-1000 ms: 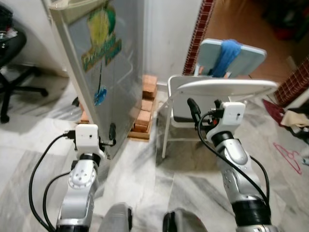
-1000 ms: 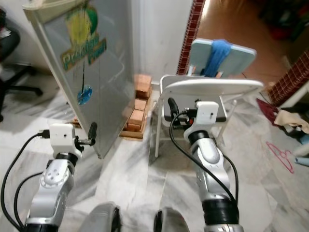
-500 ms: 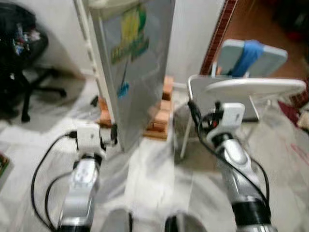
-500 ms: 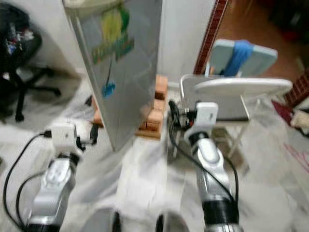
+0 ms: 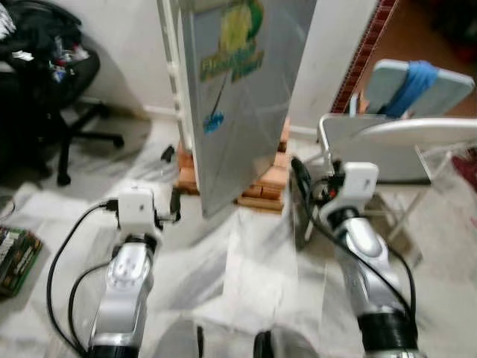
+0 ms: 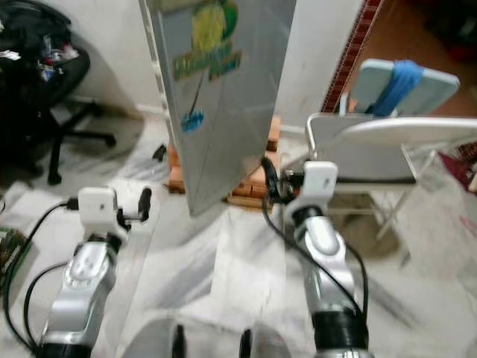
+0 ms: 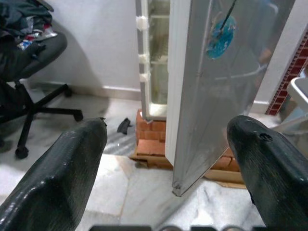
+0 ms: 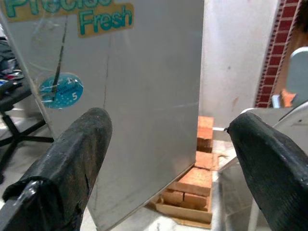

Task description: Restocking fridge

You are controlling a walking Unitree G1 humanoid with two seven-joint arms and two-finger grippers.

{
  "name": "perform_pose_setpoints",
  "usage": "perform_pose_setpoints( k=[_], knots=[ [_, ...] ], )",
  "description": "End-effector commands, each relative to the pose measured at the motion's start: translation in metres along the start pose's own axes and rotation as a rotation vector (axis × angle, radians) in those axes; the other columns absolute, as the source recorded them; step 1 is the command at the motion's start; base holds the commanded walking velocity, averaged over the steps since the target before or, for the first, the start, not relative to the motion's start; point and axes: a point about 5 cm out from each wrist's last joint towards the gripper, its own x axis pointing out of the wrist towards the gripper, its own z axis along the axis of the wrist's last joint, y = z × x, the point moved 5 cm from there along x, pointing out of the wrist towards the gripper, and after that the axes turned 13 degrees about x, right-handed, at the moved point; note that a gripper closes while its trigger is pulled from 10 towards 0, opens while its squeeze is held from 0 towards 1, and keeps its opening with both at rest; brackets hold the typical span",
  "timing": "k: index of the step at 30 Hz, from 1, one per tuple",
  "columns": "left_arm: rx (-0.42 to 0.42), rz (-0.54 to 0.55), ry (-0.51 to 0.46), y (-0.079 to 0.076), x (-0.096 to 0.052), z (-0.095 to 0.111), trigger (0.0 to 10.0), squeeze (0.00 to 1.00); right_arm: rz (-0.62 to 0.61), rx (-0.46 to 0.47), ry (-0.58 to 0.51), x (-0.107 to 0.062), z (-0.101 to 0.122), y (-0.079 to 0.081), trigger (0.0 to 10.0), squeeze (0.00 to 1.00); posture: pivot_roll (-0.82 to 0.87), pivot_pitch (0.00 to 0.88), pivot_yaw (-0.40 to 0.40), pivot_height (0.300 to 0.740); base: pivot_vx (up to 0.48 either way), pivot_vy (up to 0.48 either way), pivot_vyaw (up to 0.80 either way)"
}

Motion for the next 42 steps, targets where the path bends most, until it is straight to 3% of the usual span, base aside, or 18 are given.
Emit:
perform_pose_setpoints(
  k=[1,10,22,30,42],
  knots=[
    [0.014,0.008,0.01,0.0068,-0.0023,-0.0034,10.0,0.0,0.021,0.006,-0.014,0.0028,0.0035,0.01,10.0,0.0,0.07,0.11,-0.036,0.74,0.0,0.48,0.0],
    [0.021,0.01,0.015,0.009,-0.0033,-0.0047,10.0,0.0,0.014,0.008,-0.013,0.0024,0.0038,0.0082,10.0,0.0,0.07,0.111,-0.037,0.74,0.0,0.48,-0.14],
    [0.028,0.009,-0.003,0.0126,-0.0059,-0.0036,10.0,0.0,0.004,0.007,-0.004,-0.0008,0.0013,0.0056,10.0,0.0,0.07,0.106,-0.031,0.74,0.0,0.472,-0.71],
    [0.039,0.0,0.002,0.0154,-0.0064,-0.0054,10.0,0.0,-0.002,0.019,-0.003,-0.0037,0.0,0.0037,10.0,0.0,0.07,0.088,-0.025,0.74,0.0,0.421,0.0],
    [0.06,-0.015,-0.027,0.014,0.0016,0.0015,10.0,0.0,-0.001,-0.001,-0.015,-0.0006,0.0028,0.0059,10.0,0.0,0.07,0.078,-0.019,0.74,0.0,0.0,0.0]
  ],
)
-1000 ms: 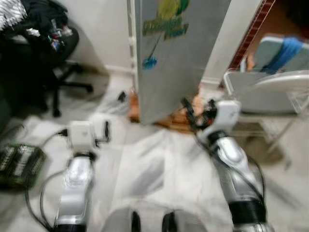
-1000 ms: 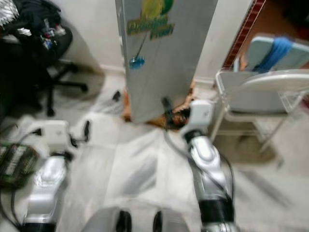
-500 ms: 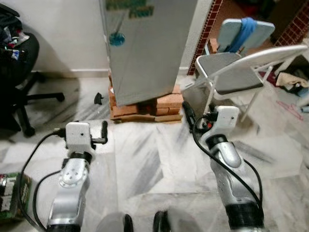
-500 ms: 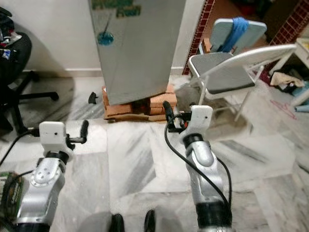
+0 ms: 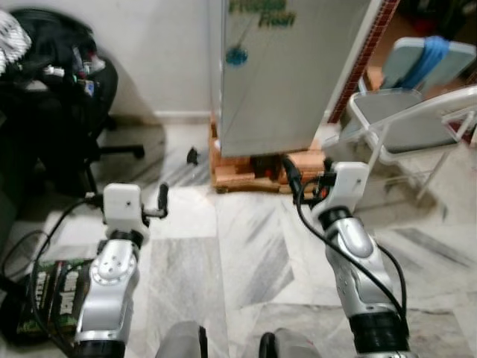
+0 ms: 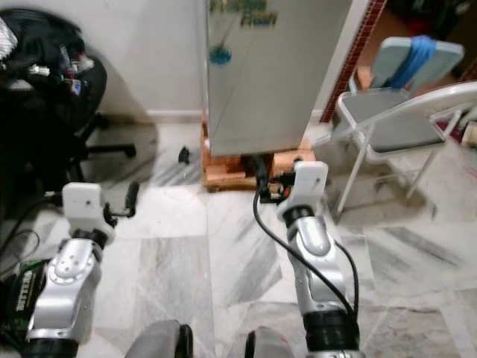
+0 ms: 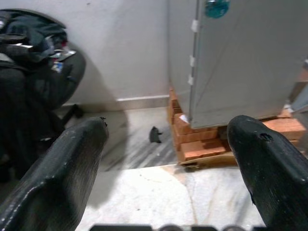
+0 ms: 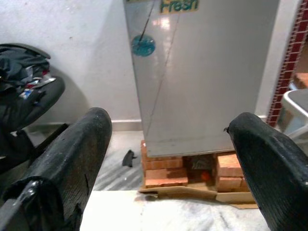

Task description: Restocking fridge

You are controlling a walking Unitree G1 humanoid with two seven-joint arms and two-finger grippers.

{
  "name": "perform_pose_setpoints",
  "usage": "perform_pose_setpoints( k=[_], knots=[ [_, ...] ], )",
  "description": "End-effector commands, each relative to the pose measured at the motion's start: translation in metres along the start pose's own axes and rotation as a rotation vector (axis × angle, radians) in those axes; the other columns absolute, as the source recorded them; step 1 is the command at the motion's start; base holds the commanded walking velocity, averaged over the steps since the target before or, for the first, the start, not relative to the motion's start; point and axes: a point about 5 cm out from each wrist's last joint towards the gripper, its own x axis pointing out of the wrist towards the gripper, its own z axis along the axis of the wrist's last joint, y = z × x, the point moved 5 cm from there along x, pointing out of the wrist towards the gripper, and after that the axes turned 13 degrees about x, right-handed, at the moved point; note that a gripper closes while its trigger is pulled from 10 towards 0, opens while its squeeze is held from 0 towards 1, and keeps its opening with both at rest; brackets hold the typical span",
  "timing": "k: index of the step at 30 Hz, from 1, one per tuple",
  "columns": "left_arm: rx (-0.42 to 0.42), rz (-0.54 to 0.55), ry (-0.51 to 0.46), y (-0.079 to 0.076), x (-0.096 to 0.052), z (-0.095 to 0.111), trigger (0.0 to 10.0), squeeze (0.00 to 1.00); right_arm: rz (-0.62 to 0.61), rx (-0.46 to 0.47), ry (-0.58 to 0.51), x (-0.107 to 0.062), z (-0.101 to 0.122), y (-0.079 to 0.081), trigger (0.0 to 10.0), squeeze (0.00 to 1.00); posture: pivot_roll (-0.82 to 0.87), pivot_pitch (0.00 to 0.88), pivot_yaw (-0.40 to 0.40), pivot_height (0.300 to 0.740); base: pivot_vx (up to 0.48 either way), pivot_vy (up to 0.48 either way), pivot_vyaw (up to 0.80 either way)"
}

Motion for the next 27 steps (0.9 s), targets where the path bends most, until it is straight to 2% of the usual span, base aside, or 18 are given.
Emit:
perform_pose_setpoints(
  k=[1,9,16,27],
  knots=[
    [0.009,-0.006,0.0,-0.0006,0.0004,-0.0005,10.0,0.0,-0.024,-0.01,-0.016,-0.0004,0.0056,-0.0065,10.0,0.0,0.07,0.078,-0.019,0.74,0.0,0.0,0.0],
    [0.001,-0.01,0.004,-0.0047,-0.0016,-0.0022,10.0,0.0,-0.033,-0.034,-0.004,0.0025,0.004,-0.0039,10.0,0.0,0.06,0.08,-0.022,0.74,0.0,0.0,0.0],
    [-0.002,-0.01,0.005,-0.0057,-0.0016,-0.0024,10.0,0.0,-0.072,-0.053,0.0,0.0029,0.0043,-0.0103,10.0,0.0,0.06,0.084,-0.023,0.74,0.0,0.0,0.0],
    [-0.002,-0.01,0.005,-0.0057,-0.0016,-0.0024,10.0,0.0,-0.072,-0.053,0.0,0.0029,0.0043,-0.0103,10.0,0.0,0.06,0.084,-0.023,0.74,0.0,0.0,0.0]
  ],
)
